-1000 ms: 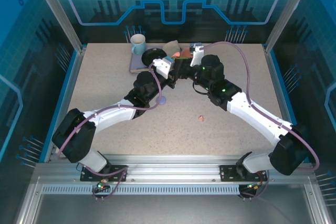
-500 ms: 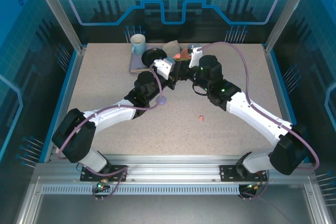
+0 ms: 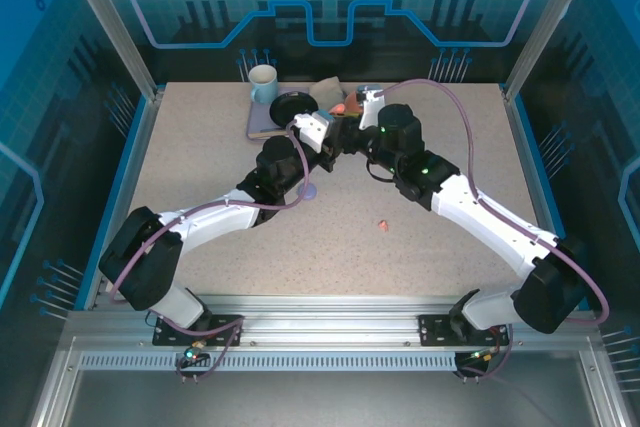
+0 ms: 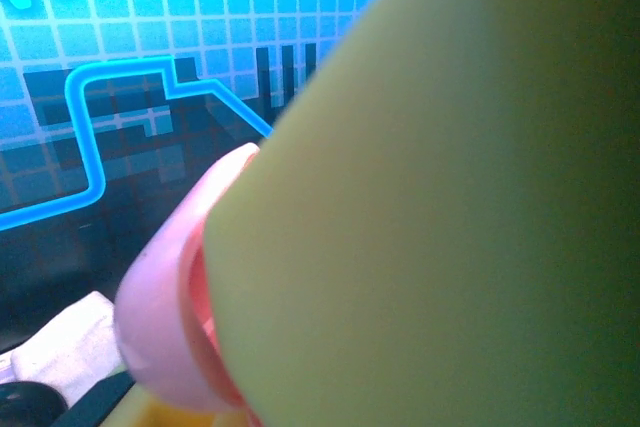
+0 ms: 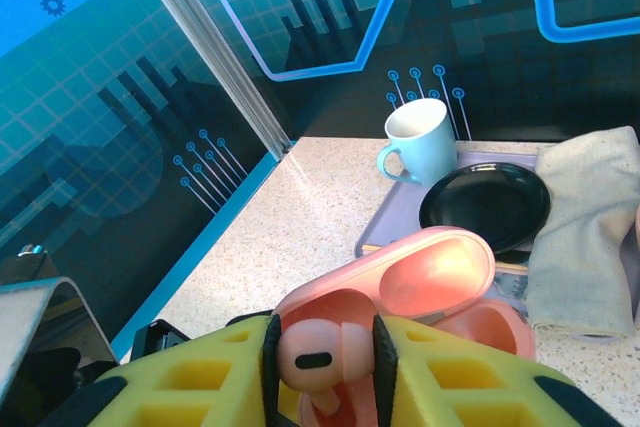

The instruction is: Insert the wireless bluetooth earbuds into the charging case

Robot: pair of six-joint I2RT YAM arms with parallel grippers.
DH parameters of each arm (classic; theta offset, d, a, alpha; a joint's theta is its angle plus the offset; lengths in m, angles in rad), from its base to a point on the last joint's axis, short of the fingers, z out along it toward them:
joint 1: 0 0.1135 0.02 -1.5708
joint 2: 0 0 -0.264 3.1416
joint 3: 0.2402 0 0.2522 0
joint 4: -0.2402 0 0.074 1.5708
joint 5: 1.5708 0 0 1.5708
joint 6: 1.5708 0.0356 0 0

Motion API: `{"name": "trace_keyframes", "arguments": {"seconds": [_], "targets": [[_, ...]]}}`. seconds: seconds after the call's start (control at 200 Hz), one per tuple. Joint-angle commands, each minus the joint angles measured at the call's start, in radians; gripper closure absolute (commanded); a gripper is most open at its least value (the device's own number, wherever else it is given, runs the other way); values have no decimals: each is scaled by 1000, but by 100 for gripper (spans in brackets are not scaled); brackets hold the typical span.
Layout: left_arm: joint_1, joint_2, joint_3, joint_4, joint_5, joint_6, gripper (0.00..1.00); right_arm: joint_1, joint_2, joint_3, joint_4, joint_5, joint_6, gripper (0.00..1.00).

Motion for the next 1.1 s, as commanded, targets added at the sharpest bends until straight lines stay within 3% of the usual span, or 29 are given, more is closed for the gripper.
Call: {"name": "trace_keyframes", "arguments": {"seconds": [0.0, 0.52, 0.85, 1.096], "targets": [[-10, -28, 62, 141, 38, -10, 100, -8, 22, 20, -115, 26, 33, 67], [-11, -30, 57, 139, 41, -10, 100, -40, 61, 85, -159, 34, 79, 64], [-10, -39, 35, 139, 29, 0, 100, -94, -23, 101, -213, 17, 152, 42], [-11, -67, -3, 134, 24, 4, 100, -192, -162, 62, -379, 47, 223, 29]]}}
